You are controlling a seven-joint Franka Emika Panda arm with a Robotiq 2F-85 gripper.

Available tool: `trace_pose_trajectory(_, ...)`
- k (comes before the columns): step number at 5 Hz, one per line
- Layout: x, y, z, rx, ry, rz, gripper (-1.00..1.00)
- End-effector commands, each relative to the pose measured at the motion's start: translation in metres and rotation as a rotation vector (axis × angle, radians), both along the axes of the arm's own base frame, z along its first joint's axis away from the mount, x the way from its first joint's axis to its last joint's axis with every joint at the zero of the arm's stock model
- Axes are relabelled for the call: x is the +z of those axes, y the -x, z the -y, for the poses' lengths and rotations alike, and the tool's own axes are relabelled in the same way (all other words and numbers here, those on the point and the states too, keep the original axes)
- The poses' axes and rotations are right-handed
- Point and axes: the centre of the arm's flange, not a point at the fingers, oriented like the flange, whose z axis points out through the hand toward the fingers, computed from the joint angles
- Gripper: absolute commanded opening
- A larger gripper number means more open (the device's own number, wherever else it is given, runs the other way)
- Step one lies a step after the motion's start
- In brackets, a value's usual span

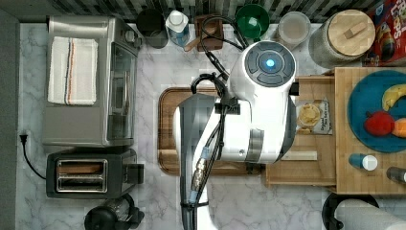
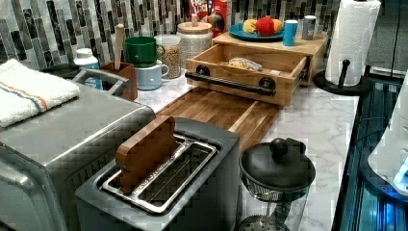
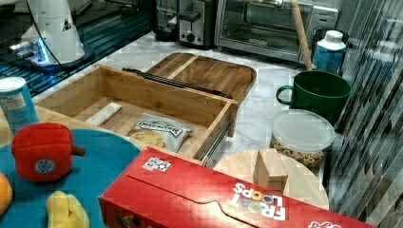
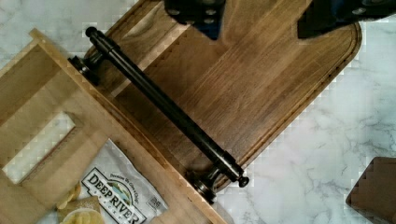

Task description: Close the drawer.

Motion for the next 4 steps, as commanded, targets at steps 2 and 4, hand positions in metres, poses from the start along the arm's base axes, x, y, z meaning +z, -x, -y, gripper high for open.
trace_pose_trajectory(2, -0.009, 0.004, 0.006, 0.077, -0.039, 0.017, 1.0)
trace_pose_trajectory(4, -0.023, 0.022, -0.038, 0.391, -0.008, 0.064, 1.0)
